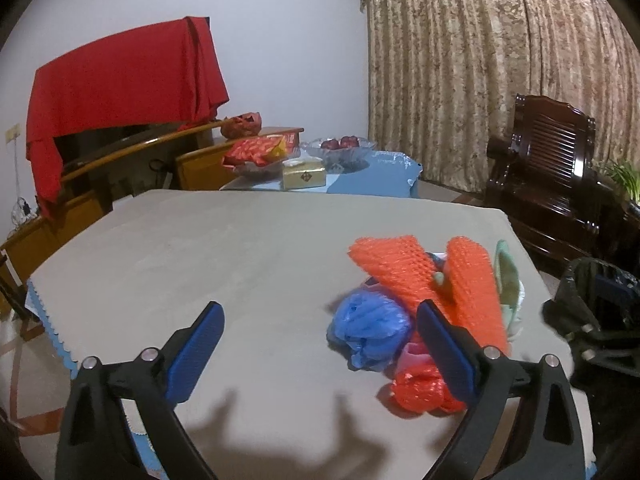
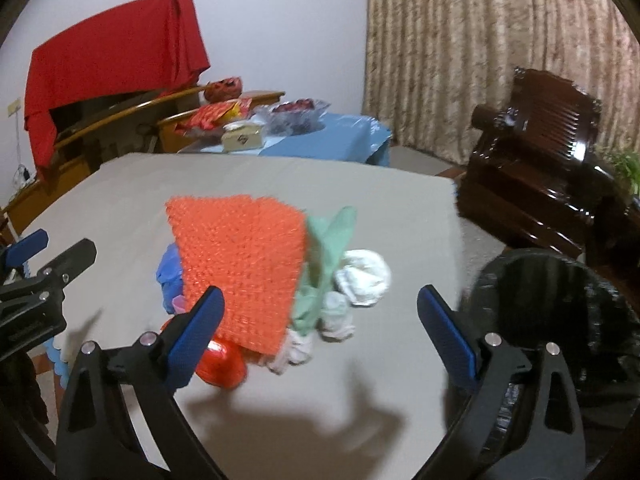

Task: Collect trash
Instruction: 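Move both tools to the orange foam nets and close both grippers on them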

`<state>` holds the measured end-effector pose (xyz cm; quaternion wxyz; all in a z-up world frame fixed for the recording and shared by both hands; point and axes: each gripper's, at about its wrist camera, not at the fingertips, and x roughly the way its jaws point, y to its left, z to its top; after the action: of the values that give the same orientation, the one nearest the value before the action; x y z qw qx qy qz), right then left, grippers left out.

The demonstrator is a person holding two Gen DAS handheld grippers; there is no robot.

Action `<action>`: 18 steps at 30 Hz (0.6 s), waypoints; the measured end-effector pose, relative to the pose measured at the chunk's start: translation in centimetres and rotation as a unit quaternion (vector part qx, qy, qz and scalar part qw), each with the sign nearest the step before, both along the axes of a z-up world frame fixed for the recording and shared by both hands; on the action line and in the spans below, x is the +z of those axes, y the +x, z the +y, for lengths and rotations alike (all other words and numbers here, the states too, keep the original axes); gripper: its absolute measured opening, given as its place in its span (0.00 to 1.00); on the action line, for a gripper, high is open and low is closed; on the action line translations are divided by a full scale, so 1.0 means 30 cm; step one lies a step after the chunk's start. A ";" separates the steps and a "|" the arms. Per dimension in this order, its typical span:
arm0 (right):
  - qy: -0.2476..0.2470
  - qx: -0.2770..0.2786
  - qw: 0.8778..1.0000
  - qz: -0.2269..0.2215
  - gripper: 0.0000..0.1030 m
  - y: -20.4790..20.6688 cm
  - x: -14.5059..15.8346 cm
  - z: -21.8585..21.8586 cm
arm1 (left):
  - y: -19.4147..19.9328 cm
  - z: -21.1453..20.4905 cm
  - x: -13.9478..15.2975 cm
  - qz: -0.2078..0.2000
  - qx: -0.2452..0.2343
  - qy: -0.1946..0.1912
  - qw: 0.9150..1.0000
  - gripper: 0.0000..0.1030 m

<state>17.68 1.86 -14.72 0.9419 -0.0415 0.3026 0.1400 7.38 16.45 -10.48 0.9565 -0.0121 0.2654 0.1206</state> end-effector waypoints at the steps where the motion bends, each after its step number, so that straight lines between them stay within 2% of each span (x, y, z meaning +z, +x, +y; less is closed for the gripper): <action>1: -0.002 0.003 1.000 0.004 0.89 0.017 -0.006 0.009 | 0.006 0.013 -0.002 0.002 0.001 -0.003 1.000 0.90; 4: -0.003 0.013 1.000 0.021 0.82 0.056 -0.037 0.050 | 0.023 0.027 -0.017 0.009 0.001 -0.005 1.000 0.87; 7: -0.001 0.024 0.999 0.032 0.82 0.087 -0.056 0.084 | 0.034 0.032 -0.035 0.016 -0.004 -0.004 1.000 0.84; 14: -0.017 0.039 0.997 0.059 0.81 0.127 -0.114 0.138 | 0.045 0.052 -0.055 0.025 -0.002 -0.010 1.000 0.83; 15: -0.018 0.045 0.997 0.062 0.79 0.128 -0.122 0.146 | 0.046 0.051 -0.056 0.026 -0.002 -0.009 1.000 0.83; 18: -0.011 0.067 0.995 0.074 0.62 0.132 -0.129 0.160 | 0.050 0.052 -0.064 0.030 -0.004 -0.010 0.999 0.83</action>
<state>21.62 6.65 -18.59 0.9051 -0.0617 0.3692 0.2017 8.87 18.01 -12.39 0.9485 -0.0170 0.2951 0.1140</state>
